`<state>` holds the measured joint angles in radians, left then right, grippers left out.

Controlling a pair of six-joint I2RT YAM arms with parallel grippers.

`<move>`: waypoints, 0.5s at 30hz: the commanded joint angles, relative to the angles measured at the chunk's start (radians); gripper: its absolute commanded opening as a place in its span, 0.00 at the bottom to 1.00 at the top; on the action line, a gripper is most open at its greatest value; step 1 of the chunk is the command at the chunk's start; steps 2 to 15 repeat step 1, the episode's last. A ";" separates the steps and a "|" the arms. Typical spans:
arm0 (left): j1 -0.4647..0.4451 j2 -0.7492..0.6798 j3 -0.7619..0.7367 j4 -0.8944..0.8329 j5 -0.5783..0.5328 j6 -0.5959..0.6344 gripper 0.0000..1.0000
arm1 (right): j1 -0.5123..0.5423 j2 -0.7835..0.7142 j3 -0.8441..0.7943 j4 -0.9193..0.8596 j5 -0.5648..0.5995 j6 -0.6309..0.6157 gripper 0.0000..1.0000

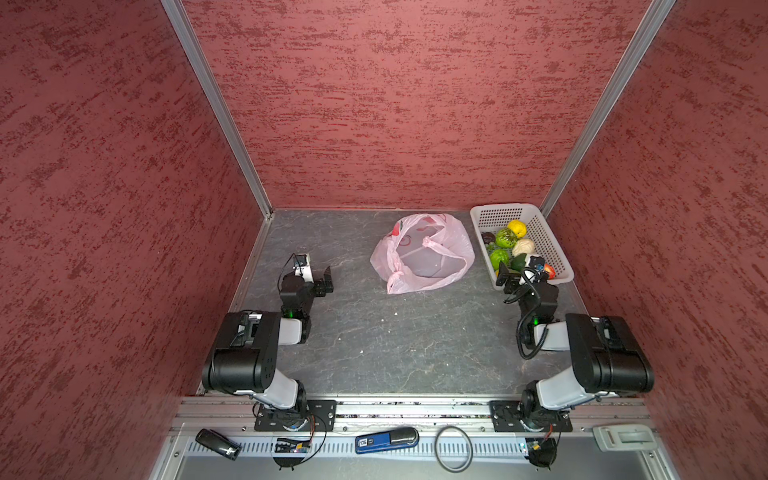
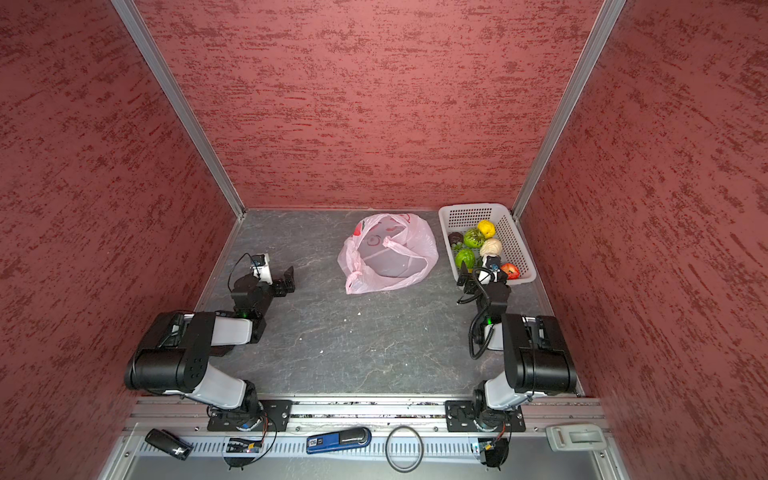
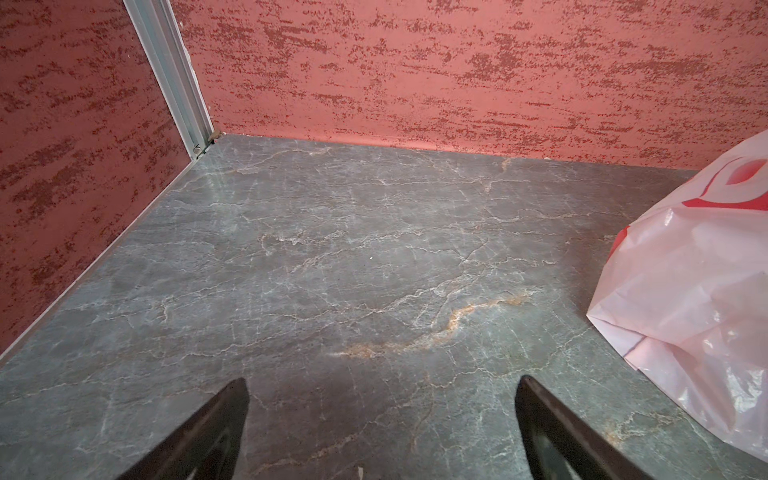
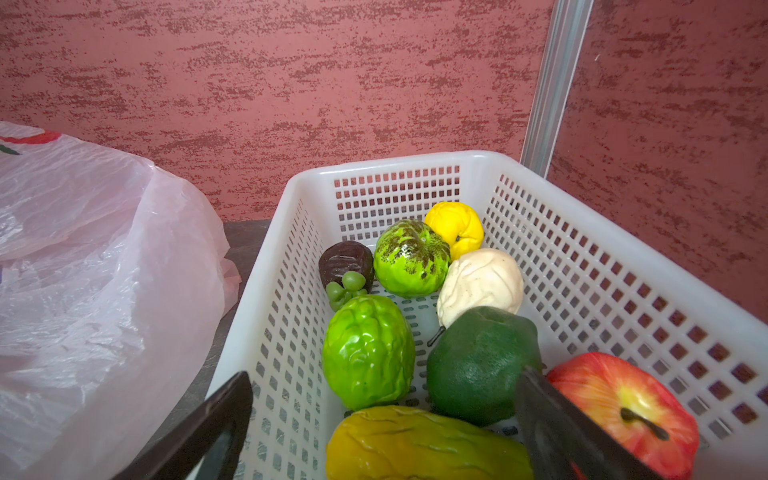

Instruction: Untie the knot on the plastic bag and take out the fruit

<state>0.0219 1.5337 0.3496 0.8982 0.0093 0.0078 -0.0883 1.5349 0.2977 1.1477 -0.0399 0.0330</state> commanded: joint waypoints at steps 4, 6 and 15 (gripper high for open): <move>0.003 0.001 0.017 0.019 0.003 -0.004 1.00 | 0.005 0.013 -0.012 -0.002 -0.003 0.003 0.99; 0.003 0.001 0.017 0.019 0.003 -0.004 1.00 | 0.005 0.013 -0.012 -0.002 -0.003 0.003 0.99; 0.003 0.001 0.017 0.019 0.003 -0.004 1.00 | 0.005 0.013 -0.012 -0.002 -0.003 0.003 0.99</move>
